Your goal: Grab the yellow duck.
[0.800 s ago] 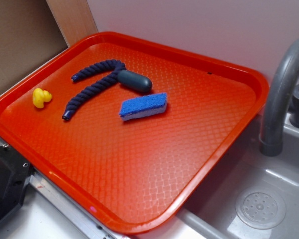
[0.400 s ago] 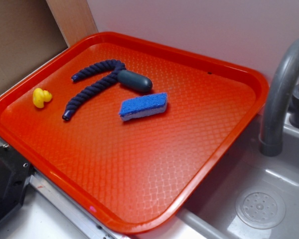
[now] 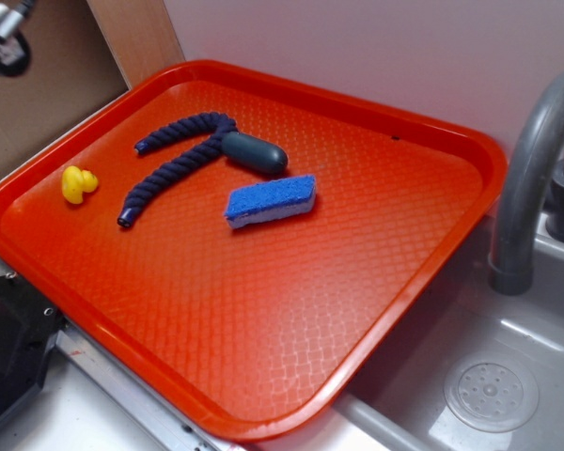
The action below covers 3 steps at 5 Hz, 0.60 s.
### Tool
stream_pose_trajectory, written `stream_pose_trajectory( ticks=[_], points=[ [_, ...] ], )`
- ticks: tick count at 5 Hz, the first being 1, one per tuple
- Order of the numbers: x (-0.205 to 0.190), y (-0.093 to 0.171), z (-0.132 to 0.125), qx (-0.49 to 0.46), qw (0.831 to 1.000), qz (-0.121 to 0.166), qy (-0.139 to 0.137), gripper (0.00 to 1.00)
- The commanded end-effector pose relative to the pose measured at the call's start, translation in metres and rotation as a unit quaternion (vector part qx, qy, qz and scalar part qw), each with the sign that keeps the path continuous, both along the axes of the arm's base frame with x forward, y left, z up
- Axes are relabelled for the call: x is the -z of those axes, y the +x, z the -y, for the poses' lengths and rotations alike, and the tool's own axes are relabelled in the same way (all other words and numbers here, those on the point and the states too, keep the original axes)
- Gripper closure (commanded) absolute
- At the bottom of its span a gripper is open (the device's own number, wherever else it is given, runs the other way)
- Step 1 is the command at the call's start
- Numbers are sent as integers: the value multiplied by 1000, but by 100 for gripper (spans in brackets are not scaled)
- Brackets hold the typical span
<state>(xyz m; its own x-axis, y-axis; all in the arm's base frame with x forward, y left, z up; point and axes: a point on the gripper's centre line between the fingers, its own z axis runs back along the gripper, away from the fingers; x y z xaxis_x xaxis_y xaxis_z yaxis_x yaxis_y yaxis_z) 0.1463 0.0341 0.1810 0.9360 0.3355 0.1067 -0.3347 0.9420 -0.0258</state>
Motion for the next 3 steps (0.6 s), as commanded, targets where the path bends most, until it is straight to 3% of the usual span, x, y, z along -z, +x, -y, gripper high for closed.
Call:
stream_pose_trajectory(
  ticks=[1,3],
  points=[
    [59,16,-64,-62,997,2,55,0],
    [111,24,-64,-50,994,-23,93,0]
  ],
)
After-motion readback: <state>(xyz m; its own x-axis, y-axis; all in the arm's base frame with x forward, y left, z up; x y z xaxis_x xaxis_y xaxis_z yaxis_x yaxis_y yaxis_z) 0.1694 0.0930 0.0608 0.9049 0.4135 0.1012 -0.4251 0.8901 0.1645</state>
